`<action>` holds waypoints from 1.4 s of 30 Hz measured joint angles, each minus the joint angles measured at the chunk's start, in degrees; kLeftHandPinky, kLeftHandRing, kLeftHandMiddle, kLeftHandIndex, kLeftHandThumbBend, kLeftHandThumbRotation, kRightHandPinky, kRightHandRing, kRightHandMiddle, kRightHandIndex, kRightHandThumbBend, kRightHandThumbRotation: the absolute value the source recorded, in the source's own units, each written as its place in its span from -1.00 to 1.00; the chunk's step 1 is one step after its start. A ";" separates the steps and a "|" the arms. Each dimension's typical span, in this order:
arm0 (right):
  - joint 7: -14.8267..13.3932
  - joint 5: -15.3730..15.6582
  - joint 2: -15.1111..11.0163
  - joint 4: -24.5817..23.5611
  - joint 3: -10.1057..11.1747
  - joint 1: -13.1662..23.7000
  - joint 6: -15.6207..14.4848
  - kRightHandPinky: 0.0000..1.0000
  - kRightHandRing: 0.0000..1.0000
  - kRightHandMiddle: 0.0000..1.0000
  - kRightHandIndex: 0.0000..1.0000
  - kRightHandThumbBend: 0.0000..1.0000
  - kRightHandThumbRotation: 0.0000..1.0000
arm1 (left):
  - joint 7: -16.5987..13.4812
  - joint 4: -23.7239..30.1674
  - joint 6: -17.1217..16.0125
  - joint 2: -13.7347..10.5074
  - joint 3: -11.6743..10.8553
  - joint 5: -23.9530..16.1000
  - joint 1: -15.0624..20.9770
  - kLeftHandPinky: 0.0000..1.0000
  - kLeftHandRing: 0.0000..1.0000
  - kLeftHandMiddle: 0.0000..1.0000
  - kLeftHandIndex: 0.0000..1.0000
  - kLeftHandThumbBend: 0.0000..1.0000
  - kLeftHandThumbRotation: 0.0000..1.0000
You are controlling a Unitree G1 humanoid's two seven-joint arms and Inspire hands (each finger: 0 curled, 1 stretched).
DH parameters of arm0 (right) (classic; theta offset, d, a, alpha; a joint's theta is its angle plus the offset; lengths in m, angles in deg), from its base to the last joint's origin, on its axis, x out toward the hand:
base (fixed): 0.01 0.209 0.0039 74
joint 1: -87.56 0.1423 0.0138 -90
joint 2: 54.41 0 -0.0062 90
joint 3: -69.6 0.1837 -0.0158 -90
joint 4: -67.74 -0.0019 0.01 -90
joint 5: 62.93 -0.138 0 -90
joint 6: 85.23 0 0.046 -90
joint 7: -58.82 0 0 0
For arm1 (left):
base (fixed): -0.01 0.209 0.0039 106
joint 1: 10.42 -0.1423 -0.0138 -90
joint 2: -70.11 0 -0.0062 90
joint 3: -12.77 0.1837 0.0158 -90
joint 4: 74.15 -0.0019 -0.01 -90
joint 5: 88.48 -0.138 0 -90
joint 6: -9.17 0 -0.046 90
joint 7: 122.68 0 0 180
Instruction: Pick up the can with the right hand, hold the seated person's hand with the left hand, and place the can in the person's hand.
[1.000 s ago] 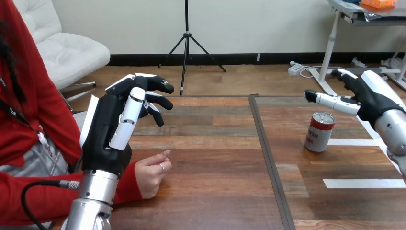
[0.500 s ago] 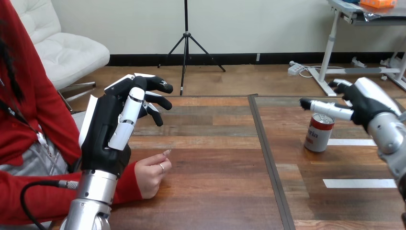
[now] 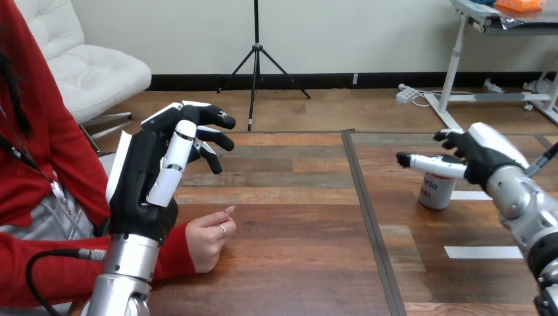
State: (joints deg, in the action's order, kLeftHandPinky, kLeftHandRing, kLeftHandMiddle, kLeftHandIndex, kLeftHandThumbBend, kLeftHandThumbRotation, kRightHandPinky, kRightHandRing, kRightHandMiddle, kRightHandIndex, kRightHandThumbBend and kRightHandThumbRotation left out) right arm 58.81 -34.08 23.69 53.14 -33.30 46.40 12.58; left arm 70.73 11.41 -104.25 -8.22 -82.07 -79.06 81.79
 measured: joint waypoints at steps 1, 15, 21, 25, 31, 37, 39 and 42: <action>0.00 0.14 0.15 0.05 -0.14 0.00 -0.18 0.52 0.77 0.79 0.78 0.89 0.60 | 0.00 0.03 0.00 0.00 -0.03 0.02 -0.03 -0.50 -0.01 0.17 0.03 -0.67 0.44; -0.18 1.03 0.85 0.16 -1.61 0.04 -1.83 0.45 0.70 0.74 0.73 0.91 0.53 | 0.00 1.10 0.01 -0.04 -0.60 0.02 -0.62 -0.49 -0.01 0.16 0.01 -0.74 0.40; -0.31 1.20 0.87 0.19 -2.17 0.52 -2.58 0.35 0.61 0.68 0.71 0.93 0.48 | 0.01 1.67 0.01 -0.07 -0.64 0.04 -1.19 -0.49 -0.01 0.15 0.00 -0.81 0.39; -0.31 1.20 0.89 0.24 -2.28 0.81 -3.11 0.30 0.57 0.65 0.70 0.94 0.45 | -0.06 1.81 0.01 -0.07 -0.65 -0.02 -1.39 -0.49 -0.02 0.15 0.00 -0.84 0.39; -0.31 1.13 0.91 0.24 -2.29 1.31 -3.64 0.26 0.53 0.62 0.68 0.91 0.35 | -0.13 1.86 0.01 -0.07 -0.64 -0.06 -1.58 -0.48 -0.02 0.15 -0.01 -0.84 0.38; -0.29 0.99 0.99 0.29 -2.29 1.41 -3.91 0.20 0.45 0.55 0.67 0.88 0.27 | -0.15 1.88 0.01 -0.07 -0.67 -0.05 -1.65 -0.48 -0.02 0.14 -0.02 -0.78 0.38; -0.28 0.90 1.06 0.39 -2.29 1.41 -3.95 0.17 0.42 0.51 0.66 0.85 0.22 | -0.14 1.88 0.01 -0.07 -0.67 -0.05 -1.65 -0.48 -0.02 0.14 -0.02 -0.78 0.38; -0.26 0.71 1.17 0.58 -2.27 1.41 -3.96 0.16 0.40 0.49 0.65 0.82 0.18 | -0.12 1.88 0.01 -0.08 -0.67 -0.05 -1.65 -0.48 -0.03 0.14 -0.03 -0.78 0.37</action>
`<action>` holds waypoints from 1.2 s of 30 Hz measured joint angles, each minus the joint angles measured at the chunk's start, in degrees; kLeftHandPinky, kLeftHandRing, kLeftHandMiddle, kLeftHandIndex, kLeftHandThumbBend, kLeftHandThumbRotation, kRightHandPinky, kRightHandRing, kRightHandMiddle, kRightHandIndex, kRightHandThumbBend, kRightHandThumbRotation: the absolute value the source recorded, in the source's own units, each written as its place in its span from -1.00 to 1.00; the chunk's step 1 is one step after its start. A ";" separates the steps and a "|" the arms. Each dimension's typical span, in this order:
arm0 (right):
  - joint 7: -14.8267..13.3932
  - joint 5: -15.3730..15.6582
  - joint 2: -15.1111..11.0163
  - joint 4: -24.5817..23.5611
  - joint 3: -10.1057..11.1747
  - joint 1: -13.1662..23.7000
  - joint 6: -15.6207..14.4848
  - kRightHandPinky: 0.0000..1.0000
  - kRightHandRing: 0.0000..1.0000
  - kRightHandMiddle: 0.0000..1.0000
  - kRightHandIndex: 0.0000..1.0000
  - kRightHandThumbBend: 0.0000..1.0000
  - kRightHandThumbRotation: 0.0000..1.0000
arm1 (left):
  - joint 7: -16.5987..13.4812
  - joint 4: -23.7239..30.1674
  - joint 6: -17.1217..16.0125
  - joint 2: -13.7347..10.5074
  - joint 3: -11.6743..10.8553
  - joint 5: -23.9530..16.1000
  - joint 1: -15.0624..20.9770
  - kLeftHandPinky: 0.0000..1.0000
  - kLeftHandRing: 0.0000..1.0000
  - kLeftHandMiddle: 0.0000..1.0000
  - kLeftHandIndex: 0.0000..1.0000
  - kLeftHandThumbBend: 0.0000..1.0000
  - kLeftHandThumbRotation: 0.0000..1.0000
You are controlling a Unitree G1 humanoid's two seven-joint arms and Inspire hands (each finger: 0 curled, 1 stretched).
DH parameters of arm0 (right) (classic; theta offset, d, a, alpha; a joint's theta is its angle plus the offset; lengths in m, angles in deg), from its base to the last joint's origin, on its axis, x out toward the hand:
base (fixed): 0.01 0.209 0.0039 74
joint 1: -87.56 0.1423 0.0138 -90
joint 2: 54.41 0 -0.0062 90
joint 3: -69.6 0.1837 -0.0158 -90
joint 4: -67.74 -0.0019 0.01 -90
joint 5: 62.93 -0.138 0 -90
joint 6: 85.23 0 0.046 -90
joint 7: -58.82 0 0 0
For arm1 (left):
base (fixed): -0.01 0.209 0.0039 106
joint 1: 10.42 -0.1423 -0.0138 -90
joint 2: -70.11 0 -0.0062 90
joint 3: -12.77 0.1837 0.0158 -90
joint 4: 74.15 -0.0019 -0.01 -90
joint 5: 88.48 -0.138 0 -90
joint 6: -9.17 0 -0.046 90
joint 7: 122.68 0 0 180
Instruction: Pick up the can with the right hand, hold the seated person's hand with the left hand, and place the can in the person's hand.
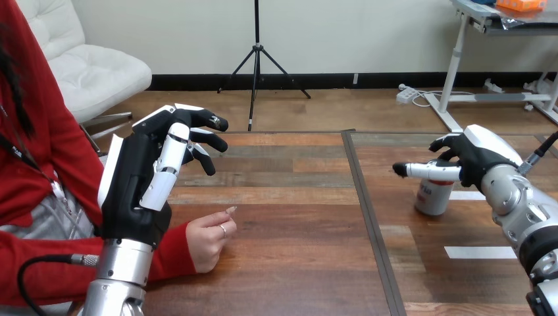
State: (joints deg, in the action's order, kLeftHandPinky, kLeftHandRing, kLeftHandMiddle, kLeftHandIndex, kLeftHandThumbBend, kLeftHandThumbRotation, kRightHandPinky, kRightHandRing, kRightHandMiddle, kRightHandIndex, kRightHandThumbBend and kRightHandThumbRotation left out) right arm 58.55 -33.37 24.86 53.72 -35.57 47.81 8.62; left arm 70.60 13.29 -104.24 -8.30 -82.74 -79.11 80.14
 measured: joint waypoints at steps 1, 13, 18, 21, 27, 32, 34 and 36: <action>0.00 -0.05 0.04 0.07 0.00 0.00 0.00 0.16 0.39 0.48 0.65 0.81 0.17 | 0.00 0.00 0.00 0.00 0.00 0.00 0.00 -0.48 -0.03 0.14 -0.03 -0.78 0.37; 0.04 -0.16 0.13 0.64 -0.01 0.00 0.00 0.24 0.48 0.53 0.62 0.61 0.00 | 0.05 0.01 0.00 -0.02 0.01 0.00 0.00 -0.48 -0.02 0.13 -0.04 -0.86 0.36; 0.04 -0.24 0.13 0.68 0.01 0.00 0.01 0.28 0.51 0.55 0.60 0.52 -0.16 | 0.03 0.02 0.00 -0.02 0.01 -0.02 0.00 -0.48 -0.01 0.13 -0.05 -0.90 0.36; 0.04 -0.27 0.13 0.68 0.01 0.00 0.02 0.30 0.53 0.57 0.59 0.49 -0.22 | 0.00 0.02 0.00 -0.02 0.01 -0.03 0.00 -0.48 -0.01 0.13 -0.05 -0.92 0.36; 0.42 -0.39 0.10 0.68 0.05 0.00 0.02 0.35 0.57 0.61 0.60 0.52 -0.28 | -0.10 0.02 0.00 -0.02 0.02 -0.28 0.00 -0.48 -0.01 0.13 -0.05 -0.93 0.36; 1.03 -0.38 0.07 0.68 0.04 0.00 0.02 0.41 0.63 0.67 0.62 0.60 -0.23 | -0.12 0.02 0.00 -0.03 0.03 -0.39 0.00 -0.49 0.00 0.12 -0.05 -0.92 0.36; 1.27 -0.37 0.06 0.68 0.04 0.00 0.02 0.43 0.64 0.68 0.63 0.63 -0.21 | -0.15 0.02 0.00 -0.02 0.03 -0.48 0.00 -0.49 0.00 0.12 -0.05 -0.92 0.36; 1.61 -0.37 0.03 0.68 0.04 0.01 0.02 0.44 0.66 0.69 0.63 0.66 -0.20 | -0.17 0.02 0.00 -0.02 0.03 -0.56 0.00 -0.50 0.00 0.12 -0.05 -0.92 0.36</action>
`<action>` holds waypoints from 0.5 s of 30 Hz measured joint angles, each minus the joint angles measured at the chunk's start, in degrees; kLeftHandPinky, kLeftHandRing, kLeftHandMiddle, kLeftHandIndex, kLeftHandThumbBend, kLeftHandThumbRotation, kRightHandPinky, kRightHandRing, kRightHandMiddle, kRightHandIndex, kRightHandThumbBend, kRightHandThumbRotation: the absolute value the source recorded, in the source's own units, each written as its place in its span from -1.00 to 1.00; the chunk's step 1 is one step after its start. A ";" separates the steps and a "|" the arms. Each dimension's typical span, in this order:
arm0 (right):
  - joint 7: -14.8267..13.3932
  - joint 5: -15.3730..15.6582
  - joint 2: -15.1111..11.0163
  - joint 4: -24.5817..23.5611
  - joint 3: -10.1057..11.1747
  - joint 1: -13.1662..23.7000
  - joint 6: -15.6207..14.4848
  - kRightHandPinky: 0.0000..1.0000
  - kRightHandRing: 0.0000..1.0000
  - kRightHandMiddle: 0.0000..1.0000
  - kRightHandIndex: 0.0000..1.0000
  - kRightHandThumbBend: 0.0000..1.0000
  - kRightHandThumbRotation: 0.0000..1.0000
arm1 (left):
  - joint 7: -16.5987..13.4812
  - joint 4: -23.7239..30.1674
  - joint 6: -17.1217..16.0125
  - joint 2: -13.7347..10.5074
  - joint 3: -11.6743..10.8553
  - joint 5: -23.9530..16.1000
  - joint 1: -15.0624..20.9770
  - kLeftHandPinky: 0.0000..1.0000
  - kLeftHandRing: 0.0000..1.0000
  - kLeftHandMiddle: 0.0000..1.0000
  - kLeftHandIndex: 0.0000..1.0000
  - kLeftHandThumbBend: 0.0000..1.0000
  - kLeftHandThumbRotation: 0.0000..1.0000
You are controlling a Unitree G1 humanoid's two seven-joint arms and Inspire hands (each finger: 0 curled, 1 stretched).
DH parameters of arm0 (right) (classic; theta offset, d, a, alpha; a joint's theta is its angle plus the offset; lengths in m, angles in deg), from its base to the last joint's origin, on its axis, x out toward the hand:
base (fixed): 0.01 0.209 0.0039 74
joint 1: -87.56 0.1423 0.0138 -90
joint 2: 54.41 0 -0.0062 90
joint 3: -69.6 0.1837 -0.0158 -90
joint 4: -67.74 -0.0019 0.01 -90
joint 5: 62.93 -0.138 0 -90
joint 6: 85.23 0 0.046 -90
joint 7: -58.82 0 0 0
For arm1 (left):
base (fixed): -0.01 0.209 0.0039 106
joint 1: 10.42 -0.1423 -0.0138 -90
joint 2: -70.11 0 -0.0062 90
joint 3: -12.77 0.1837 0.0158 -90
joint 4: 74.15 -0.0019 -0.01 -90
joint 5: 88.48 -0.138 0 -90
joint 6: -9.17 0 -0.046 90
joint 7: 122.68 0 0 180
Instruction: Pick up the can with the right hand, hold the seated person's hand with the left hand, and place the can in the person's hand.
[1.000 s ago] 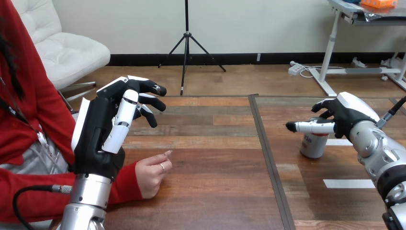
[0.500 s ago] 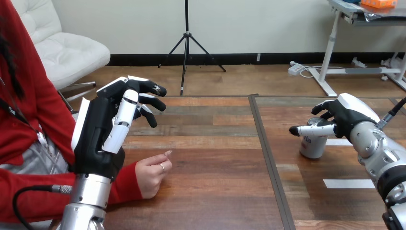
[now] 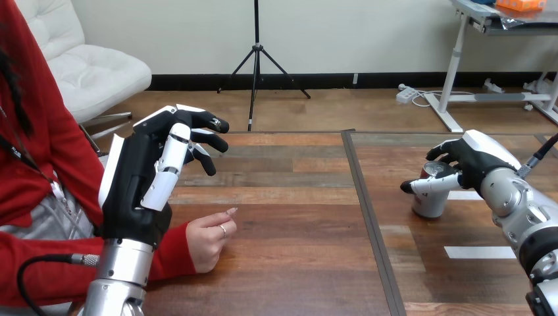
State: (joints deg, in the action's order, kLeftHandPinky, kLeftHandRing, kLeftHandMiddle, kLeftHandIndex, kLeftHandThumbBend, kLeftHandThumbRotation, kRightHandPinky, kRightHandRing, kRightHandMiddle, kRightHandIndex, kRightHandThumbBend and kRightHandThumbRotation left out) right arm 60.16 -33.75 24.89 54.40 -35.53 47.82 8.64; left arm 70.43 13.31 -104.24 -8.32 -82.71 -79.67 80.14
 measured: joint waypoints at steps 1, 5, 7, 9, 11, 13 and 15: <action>0.20 0.00 -0.02 0.00 0.00 0.00 0.00 0.44 0.66 0.70 0.64 0.67 -0.20 | 0.00 0.00 0.00 0.00 0.00 -0.03 0.00 -0.50 0.00 0.12 -0.05 -0.92 0.36; 0.82 0.00 -0.10 0.00 0.00 0.00 -0.01 0.46 0.68 0.71 0.65 0.73 -0.20 | -0.01 0.00 0.00 0.00 0.00 -0.14 0.00 -0.51 -0.01 0.11 -0.05 -0.89 0.37; 1.22 0.00 -0.17 0.00 0.00 0.01 -0.01 0.46 0.69 0.72 0.66 0.74 -0.21 | -0.01 0.00 0.00 0.00 0.00 -0.15 0.00 -0.51 -0.01 0.11 -0.05 -0.89 0.37; 1.51 0.01 -0.22 0.00 0.00 0.01 -0.02 0.47 0.70 0.72 0.66 0.76 -0.21 | -0.01 0.00 0.00 0.00 0.00 -0.16 0.00 -0.52 -0.01 0.11 -0.05 -0.88 0.37; 1.86 0.00 -0.28 0.00 0.00 0.02 -0.05 0.48 0.71 0.73 0.67 0.77 -0.22 | -0.01 0.00 0.00 0.00 0.00 -0.17 0.00 -0.52 -0.02 0.10 -0.06 -0.88 0.38; 2.18 0.00 -0.36 0.00 0.00 0.03 -0.06 0.48 0.71 0.73 0.67 0.78 -0.22 | -0.01 0.00 0.00 0.00 0.00 -0.18 0.00 -0.53 -0.02 0.10 -0.06 -0.87 0.38; 2.42 0.00 -0.42 0.00 0.00 0.03 -0.08 0.49 0.72 0.73 0.67 0.78 -0.24 | -0.01 0.00 0.00 0.00 0.00 -0.18 0.00 -0.53 -0.02 0.10 -0.06 -0.86 0.38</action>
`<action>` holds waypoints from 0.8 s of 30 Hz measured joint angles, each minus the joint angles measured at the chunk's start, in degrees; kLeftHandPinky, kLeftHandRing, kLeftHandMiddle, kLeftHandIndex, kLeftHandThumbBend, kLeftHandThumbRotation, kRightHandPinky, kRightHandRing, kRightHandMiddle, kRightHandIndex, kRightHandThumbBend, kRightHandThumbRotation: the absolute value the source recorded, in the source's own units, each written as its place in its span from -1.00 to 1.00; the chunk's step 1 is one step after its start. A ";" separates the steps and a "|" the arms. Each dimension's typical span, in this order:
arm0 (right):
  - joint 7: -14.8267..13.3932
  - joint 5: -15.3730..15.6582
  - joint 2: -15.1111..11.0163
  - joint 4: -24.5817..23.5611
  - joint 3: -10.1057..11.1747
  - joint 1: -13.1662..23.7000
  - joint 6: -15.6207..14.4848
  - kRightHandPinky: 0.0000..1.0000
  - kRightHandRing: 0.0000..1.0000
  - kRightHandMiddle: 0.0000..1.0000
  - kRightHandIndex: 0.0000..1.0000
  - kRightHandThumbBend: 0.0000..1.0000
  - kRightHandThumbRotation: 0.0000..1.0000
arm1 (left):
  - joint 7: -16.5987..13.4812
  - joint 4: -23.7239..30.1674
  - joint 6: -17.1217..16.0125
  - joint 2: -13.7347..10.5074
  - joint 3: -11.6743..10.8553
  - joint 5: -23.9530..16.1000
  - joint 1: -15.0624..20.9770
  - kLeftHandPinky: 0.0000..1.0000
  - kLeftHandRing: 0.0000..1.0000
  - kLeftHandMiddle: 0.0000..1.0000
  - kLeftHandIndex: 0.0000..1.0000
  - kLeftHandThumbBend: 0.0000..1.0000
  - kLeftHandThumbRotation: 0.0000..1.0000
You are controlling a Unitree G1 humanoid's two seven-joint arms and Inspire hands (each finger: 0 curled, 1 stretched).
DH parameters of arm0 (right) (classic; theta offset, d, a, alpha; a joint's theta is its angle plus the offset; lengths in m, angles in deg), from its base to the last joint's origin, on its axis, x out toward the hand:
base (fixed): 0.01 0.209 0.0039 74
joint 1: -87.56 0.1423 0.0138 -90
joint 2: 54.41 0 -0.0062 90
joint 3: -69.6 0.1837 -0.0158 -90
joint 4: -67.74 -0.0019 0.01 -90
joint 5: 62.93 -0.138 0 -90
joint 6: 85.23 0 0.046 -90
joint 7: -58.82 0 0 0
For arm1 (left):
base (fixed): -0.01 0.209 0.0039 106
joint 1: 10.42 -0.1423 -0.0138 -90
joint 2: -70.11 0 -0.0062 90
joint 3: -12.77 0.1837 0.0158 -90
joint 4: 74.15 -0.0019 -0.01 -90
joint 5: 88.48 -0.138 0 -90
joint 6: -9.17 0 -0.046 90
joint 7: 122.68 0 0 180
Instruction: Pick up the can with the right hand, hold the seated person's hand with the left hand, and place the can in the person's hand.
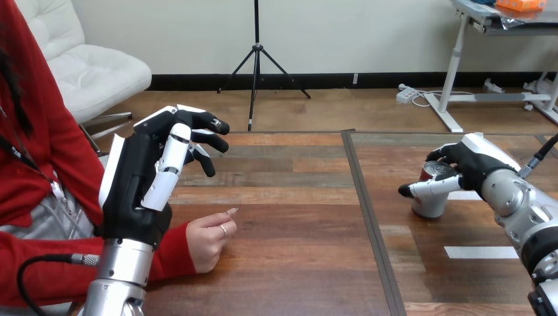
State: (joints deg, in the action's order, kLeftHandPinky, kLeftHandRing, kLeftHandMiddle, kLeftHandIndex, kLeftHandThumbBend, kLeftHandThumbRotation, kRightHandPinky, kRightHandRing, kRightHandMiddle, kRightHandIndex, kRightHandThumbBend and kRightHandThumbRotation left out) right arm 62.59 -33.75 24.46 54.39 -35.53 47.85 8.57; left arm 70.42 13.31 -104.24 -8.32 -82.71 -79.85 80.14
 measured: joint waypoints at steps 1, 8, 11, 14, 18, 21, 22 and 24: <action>0.08 0.00 -0.04 0.00 0.00 0.00 -0.01 0.49 0.72 0.73 0.67 0.78 -0.25 | 0.00 0.00 0.00 0.00 0.00 0.00 0.00 -0.53 -0.03 0.10 -0.06 -0.86 0.38; 0.65 -0.01 -0.28 0.00 0.02 0.04 -0.05 0.47 0.69 0.72 0.65 0.75 -0.30 | -0.14 0.00 0.00 0.00 0.01 -0.02 0.00 -0.55 -0.04 0.08 -0.07 -0.83 0.39; 0.79 -0.01 -0.35 0.00 0.03 0.05 -0.05 0.46 0.68 0.71 0.65 0.74 -0.32 | -0.23 0.00 0.01 0.00 0.01 -0.02 0.00 -0.55 -0.04 0.08 -0.07 -0.82 0.40; 0.86 -0.01 -0.38 0.00 0.03 0.06 -0.05 0.45 0.67 0.71 0.63 0.72 -0.33 | -0.27 0.00 0.04 0.00 0.01 0.02 0.00 -0.56 -0.05 0.08 -0.07 -0.83 0.40; 0.88 0.00 -0.38 0.00 0.03 0.07 -0.05 0.43 0.65 0.68 0.61 0.68 -0.37 | -0.25 0.00 0.05 0.00 0.01 0.05 0.00 -0.57 -0.05 0.07 -0.08 -0.87 0.40; 0.89 0.01 -0.38 0.00 0.03 0.09 -0.05 0.41 0.63 0.66 0.59 0.65 -0.40 | -0.27 0.00 0.05 0.00 0.01 0.05 0.00 -0.58 -0.06 0.07 -0.08 -0.90 0.40; 0.89 0.01 -0.38 0.00 0.02 0.10 -0.05 0.40 0.62 0.66 0.58 0.64 -0.42 | -0.28 0.00 0.05 0.00 0.01 0.04 0.00 -0.58 -0.06 0.06 -0.08 -0.90 0.40; 0.89 0.01 -0.38 0.00 0.02 0.12 -0.05 0.37 0.59 0.64 0.57 0.62 -0.47 | -0.32 0.00 0.05 0.00 0.01 0.01 0.00 -0.58 -0.06 0.06 -0.08 -0.92 0.40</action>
State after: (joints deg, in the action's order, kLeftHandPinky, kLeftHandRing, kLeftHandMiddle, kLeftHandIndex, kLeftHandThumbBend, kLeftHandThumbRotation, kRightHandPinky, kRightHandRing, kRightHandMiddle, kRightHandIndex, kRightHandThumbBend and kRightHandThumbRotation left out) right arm 63.47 -33.74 24.08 54.39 -35.51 47.97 8.51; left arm 70.10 13.32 -104.19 -8.32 -82.71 -79.84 80.14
